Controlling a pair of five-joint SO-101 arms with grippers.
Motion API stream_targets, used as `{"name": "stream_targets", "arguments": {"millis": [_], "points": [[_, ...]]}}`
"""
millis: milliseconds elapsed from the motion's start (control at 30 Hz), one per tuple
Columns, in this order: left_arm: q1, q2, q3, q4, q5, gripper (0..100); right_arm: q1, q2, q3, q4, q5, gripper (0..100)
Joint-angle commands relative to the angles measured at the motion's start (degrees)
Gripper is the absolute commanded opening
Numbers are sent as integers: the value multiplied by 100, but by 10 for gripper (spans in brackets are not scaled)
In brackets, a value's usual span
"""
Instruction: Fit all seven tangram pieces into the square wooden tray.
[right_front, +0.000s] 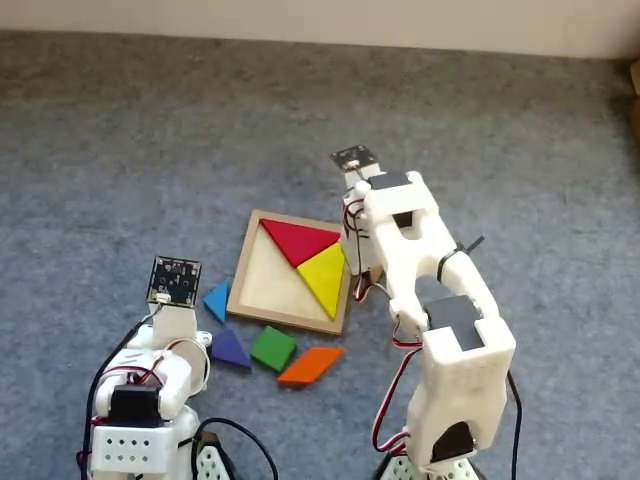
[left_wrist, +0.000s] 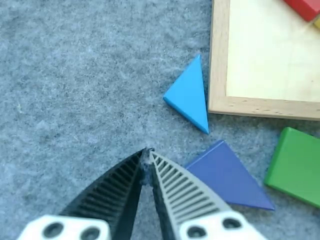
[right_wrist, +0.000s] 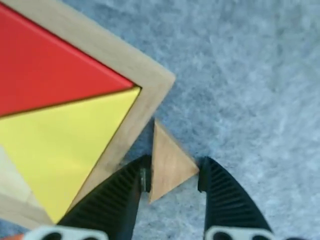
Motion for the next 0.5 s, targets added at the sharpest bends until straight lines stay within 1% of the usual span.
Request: {"name": "stream_targets", "arguments": {"millis": [0,167,300,367,467], "points": [[-57,-303,110,26,26,7,-171,-22,-215,-66,334,139],[-57,-303,110,26,26,7,-171,-22,-215,-48,387,150],[-57,-303,110,26,26,7,-171,-31,-215,-48,396,238],[-57,-303,110,26,26,7,-171,-31,-215,-66,413,241],[-57,-303,110,26,26,7,-180,-22,-207,-92,686,241]]}}
